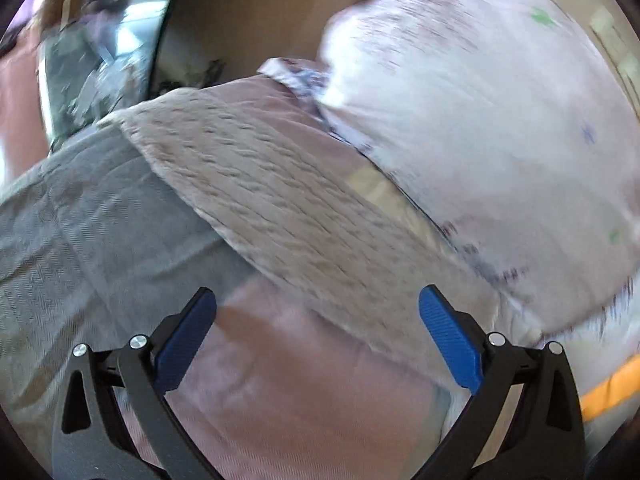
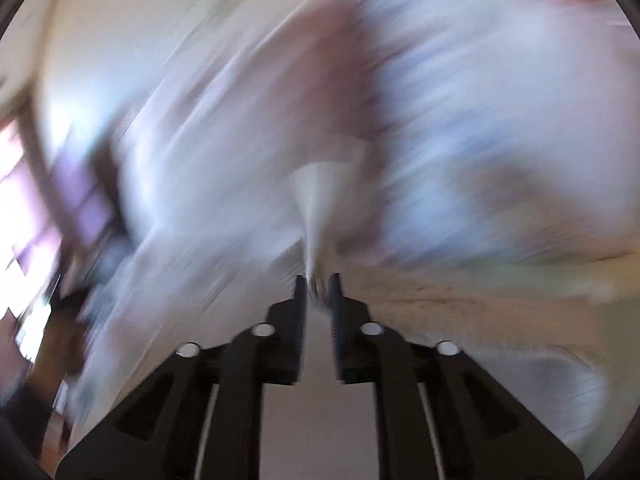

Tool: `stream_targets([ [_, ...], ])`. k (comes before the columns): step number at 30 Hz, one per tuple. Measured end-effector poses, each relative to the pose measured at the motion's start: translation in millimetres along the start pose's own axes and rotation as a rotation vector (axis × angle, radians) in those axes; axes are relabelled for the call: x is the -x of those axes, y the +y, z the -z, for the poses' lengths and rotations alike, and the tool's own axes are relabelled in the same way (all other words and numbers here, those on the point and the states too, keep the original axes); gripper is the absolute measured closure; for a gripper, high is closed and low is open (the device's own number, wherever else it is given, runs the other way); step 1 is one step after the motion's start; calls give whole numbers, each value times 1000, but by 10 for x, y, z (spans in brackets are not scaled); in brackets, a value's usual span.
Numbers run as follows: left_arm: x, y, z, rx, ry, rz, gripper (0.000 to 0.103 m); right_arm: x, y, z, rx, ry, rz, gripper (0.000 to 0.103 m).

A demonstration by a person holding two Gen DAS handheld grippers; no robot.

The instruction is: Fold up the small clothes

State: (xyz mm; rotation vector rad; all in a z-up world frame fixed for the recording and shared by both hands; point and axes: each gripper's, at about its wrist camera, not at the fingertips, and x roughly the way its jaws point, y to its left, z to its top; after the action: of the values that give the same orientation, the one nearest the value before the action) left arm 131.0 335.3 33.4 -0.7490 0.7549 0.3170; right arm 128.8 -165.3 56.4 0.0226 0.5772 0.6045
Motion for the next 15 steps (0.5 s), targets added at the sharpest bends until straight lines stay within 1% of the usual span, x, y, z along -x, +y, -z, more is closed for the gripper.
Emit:
stream_targets([
  [1, -19, 66, -50, 40, -4, 8, 3, -96, 112, 80, 18, 26, -10, 71],
  [2, -16, 104, -89, 61, -17, 15, 3, -103, 159, 158, 23, 20, -9, 64],
  [3, -26, 151, -145, 82, -23, 0, 3, -50, 164, 213, 17, 6, 0, 58],
  [4, -24, 200, -190, 99, -32, 6, 3, 65, 82, 249, -6, -28, 28, 43],
  [5, -31, 240, -229, 115, -41, 11, 6, 172, -7, 262, -25, -51, 49, 31],
  [7, -39, 316, -319, 149, -58, -2, 20, 391, -239, 317, -69, -86, 103, 28],
  [8, -62, 350, -367, 163, -62, -16, 37, 515, -386, 348, -101, -95, 134, 28],
  [9, -102, 384, -418, 175, -56, -26, 59, 630, -528, 390, -133, -103, 162, 27],
  [10, -128, 422, -455, 187, -44, -22, 74, 705, -628, 440, -154, -107, 178, 26],
  [11, -170, 449, -481, 204, -23, -6, 96, 807, -752, 496, -184, -112, 202, 25],
  [12, -185, 446, -490, 208, -10, -3, 95, 892, -866, 553, -210, -116, 227, 25],
  [13, -145, 349, -507, 174, -27, -22, 96, 966, -985, 614, -234, -120, 248, 25],
  [14, -93, 219, -512, 125, -45, -35, 96, 1029, -1059, 664, -253, -127, 263, 25],
  [15, -5, -4, -515, 47, -69, -32, 97, 1076, -1101, 680, -268, -134, 278, 25],
])
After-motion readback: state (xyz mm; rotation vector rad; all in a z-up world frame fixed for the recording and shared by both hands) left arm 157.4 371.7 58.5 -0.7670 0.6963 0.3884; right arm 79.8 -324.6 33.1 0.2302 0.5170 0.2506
